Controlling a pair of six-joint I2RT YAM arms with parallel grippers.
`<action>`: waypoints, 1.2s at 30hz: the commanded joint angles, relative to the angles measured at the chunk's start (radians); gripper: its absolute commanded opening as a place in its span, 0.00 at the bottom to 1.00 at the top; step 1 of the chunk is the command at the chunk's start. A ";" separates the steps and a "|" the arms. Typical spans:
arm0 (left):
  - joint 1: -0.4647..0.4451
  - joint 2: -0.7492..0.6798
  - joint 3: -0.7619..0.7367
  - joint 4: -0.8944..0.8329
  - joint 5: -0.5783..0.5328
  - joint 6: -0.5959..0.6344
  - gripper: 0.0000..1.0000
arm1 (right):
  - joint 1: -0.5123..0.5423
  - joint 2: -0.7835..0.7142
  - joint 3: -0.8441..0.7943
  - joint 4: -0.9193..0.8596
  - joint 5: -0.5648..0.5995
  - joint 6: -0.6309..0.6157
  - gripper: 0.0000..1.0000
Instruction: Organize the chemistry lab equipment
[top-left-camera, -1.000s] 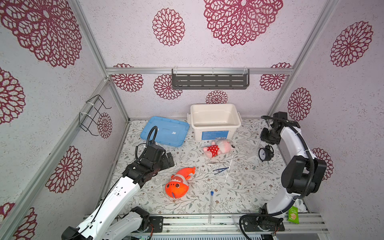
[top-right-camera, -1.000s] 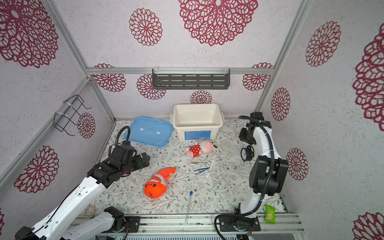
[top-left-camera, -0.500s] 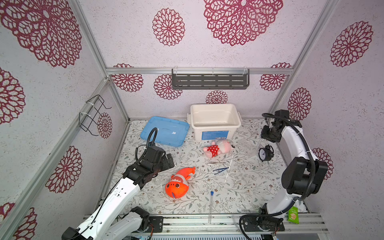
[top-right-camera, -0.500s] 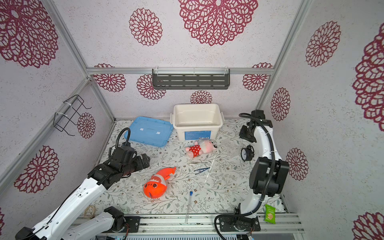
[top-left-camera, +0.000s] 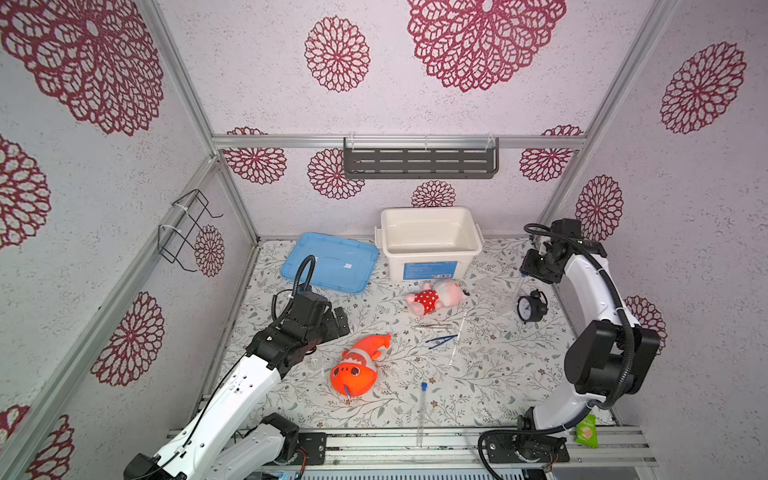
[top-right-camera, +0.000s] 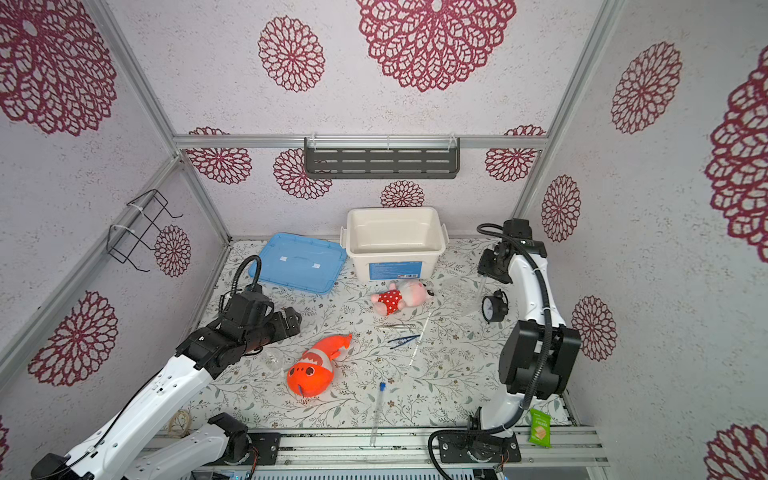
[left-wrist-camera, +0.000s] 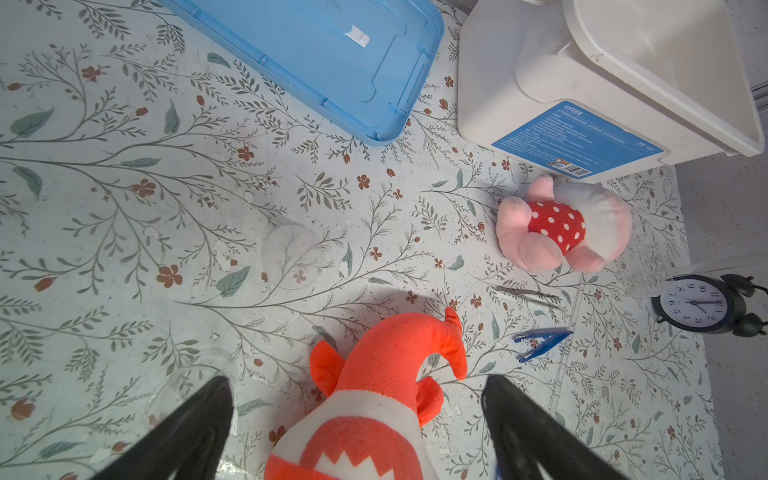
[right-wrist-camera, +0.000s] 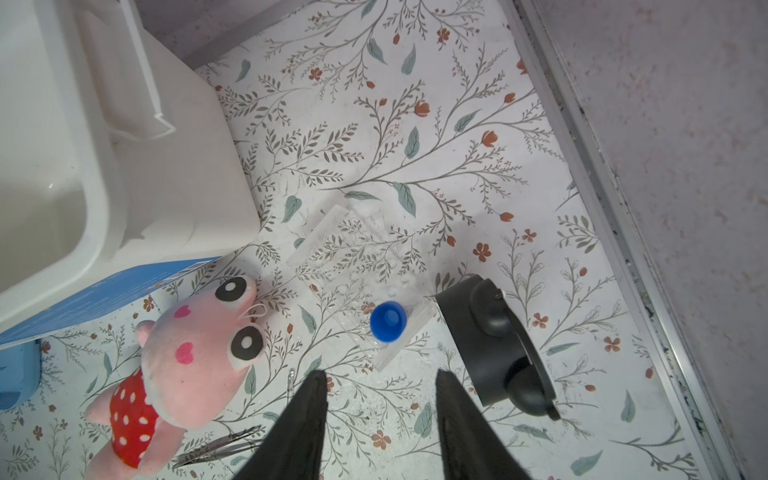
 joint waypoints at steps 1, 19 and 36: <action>0.005 0.006 0.004 0.024 -0.001 -0.019 0.97 | 0.012 0.035 0.045 -0.012 0.050 -0.022 0.47; 0.005 0.022 0.008 0.033 0.010 -0.015 0.97 | 0.035 0.072 0.061 0.008 0.121 -0.060 0.27; 0.005 0.018 0.001 0.039 0.013 -0.019 0.97 | 0.034 0.036 0.047 0.016 0.125 -0.055 0.18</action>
